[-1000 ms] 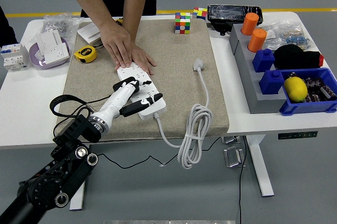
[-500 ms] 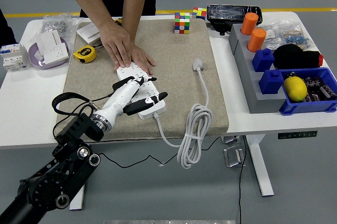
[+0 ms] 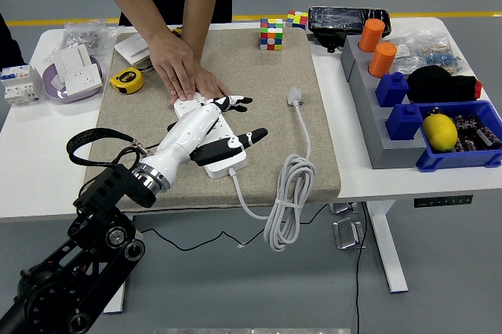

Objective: Pick up the plug,place it near the board,insert it into the board,press the button

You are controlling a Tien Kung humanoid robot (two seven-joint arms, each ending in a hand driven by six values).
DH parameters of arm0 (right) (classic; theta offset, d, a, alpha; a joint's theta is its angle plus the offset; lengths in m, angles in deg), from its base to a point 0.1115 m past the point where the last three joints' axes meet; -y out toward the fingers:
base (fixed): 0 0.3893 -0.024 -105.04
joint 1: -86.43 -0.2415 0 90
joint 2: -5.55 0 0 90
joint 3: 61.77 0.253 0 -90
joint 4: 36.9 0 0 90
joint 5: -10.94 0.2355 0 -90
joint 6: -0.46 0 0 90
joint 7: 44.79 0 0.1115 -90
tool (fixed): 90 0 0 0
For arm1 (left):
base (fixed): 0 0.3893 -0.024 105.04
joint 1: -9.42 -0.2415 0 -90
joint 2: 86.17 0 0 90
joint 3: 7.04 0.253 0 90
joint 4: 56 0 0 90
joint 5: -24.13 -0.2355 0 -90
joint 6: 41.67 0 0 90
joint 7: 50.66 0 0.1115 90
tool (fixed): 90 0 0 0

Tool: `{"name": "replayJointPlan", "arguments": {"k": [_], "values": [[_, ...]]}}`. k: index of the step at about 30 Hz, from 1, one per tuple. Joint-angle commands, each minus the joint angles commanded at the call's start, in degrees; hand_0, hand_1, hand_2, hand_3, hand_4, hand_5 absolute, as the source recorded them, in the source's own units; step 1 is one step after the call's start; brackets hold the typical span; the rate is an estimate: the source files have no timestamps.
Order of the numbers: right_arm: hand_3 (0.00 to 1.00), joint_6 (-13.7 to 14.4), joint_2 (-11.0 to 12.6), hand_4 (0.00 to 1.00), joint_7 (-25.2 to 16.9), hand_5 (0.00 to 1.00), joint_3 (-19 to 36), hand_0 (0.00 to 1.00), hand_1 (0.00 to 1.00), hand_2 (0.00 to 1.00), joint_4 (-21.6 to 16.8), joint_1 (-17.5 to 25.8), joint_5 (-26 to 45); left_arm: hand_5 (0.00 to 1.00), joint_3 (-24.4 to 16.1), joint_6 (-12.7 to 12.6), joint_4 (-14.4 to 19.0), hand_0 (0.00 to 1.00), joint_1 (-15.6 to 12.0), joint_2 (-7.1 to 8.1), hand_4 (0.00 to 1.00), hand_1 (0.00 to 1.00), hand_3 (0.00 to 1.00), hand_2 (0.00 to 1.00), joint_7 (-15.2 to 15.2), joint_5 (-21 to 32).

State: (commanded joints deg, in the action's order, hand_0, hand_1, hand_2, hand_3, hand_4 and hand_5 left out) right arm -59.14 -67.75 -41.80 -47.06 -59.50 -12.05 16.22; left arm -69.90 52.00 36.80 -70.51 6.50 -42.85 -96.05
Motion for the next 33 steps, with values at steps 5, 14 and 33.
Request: {"name": "replayJointPlan", "arguments": {"k": [5,14,33], "values": [[0.763,0.0,0.0,0.998,0.0,0.998,0.3,0.825,0.795,0.755,0.0,0.0,0.0,0.200,0.2,2.6,1.4,0.268,-0.8,0.35,0.597,0.180,0.900,0.246,0.7,-7.4],[0.762,0.0,-0.2,0.998,-0.1,0.998,0.6,0.824,0.795,0.755,0.0,-0.2,-0.1,0.134,0.2,17.4,-2.1,0.177,0.3,0.91,0.510,0.059,0.896,0.147,-1.0,-9.8],[0.762,0.1,-0.3,0.998,-0.1,0.998,0.5,0.821,0.794,0.755,0.0,-0.3,-0.1,0.023,-1.9,15.2,-15.3,0.150,5.0,-1.37,0.463,0.043,0.918,0.146,-2.6,-9.8]]}}
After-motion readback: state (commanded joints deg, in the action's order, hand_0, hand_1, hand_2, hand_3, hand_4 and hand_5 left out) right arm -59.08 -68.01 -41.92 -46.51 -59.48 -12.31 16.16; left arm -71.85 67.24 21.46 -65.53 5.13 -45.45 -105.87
